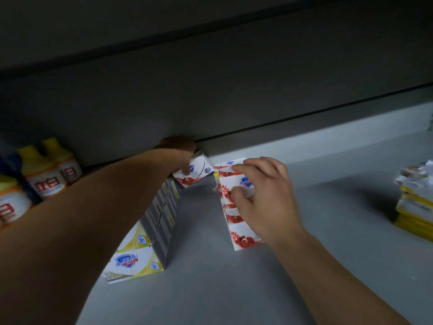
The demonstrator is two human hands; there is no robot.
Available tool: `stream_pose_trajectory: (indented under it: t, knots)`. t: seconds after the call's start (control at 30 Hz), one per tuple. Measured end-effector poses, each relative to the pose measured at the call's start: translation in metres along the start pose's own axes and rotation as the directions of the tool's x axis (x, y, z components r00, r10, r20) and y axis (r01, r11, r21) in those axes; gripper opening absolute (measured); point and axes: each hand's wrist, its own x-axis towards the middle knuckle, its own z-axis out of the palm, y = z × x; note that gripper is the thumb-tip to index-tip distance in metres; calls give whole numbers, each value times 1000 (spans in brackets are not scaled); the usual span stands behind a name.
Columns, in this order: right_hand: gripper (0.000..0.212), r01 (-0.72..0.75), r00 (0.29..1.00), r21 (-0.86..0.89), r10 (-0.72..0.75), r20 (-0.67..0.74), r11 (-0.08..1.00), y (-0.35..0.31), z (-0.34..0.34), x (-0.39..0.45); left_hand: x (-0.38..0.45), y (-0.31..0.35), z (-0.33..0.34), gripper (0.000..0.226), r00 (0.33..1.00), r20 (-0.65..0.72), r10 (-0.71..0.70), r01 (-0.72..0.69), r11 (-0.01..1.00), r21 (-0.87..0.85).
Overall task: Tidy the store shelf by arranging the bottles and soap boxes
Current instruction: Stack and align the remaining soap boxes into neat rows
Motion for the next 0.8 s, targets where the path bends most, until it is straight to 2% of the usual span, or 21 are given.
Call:
stream_pose_trajectory:
  t: [0.23,0.4,0.63,0.73,0.8]
  knots:
    - [39,10,1000,13,-10,-9,1000,2,1,2,4,-4,1,45,1000,0,-3,3,997,76]
    - [39,25,999,37,-24,-36,999,3,2,1,12,2,22,38,989,147,10,-2,998,-57]
    - [40,7,1000,12,-7,-12,1000,2,1,1,-5,-11,8,26,1000,5,9,-9,997,-72]
    - [40,-22,1000,32,22,-22,999,1,0,2,-18,-13,-9,16,995,-52,87,-97,971,-218]
    - [43,-62,997,51,65,-48,997,4,-4,3,-32,-9,-23,18,979,-121,165,-196,925,-325]
